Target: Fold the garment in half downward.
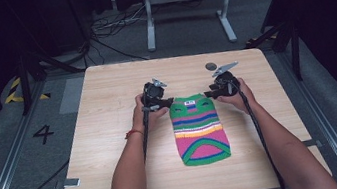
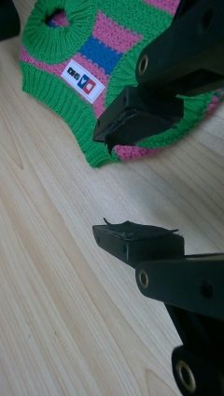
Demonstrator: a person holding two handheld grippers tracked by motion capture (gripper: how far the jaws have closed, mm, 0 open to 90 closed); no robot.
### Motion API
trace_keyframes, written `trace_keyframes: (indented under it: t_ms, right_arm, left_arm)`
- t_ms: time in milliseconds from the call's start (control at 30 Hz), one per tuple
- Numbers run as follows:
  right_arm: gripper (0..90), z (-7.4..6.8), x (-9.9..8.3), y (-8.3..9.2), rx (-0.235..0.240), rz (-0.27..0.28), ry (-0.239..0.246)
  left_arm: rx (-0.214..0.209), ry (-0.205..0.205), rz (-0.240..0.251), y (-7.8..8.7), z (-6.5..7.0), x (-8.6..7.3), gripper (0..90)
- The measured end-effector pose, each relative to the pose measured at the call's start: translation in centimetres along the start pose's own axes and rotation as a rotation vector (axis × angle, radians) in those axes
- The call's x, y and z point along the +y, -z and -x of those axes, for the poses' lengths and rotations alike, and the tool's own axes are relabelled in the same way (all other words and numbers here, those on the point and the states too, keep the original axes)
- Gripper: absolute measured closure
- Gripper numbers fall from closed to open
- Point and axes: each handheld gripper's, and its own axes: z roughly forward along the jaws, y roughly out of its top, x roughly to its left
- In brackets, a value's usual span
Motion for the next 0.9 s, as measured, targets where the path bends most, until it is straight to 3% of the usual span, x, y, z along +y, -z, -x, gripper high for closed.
trace_keyframes:
  t_ms: [233, 467, 633, 833, 900]
  right_arm:
    - [56.7, -0.4, 0.9, -1.0, 0.02, -0.003, 0.021]
    - [55.3, 0.0, 0.8, -2.0, 0.032, -0.018, -0.032]
    - [53.7, 0.0, 1.0, -2.3, 0.029, -0.02, -0.033]
    - [57.6, -0.1, 0.7, -2.5, 0.053, -0.012, -0.051]
    - [61.2, 0.0, 0.3, -2.5, 0.087, -0.002, -0.071]
  left_arm:
    - [-0.029, -0.008, -0.02, -1.1, 0.0, 0.4, 48.3]
    - [-0.031, 0.003, -0.031, -2.0, 0.1, 0.4, 45.3]
    - [-0.059, 0.035, -0.018, -2.4, -0.1, 0.1, 45.7]
    - [-0.069, 0.018, -0.014, -2.4, -0.2, 0.1, 49.6]
    - [-0.084, 0.011, -0.019, -2.4, -0.2, 0.1, 51.7]
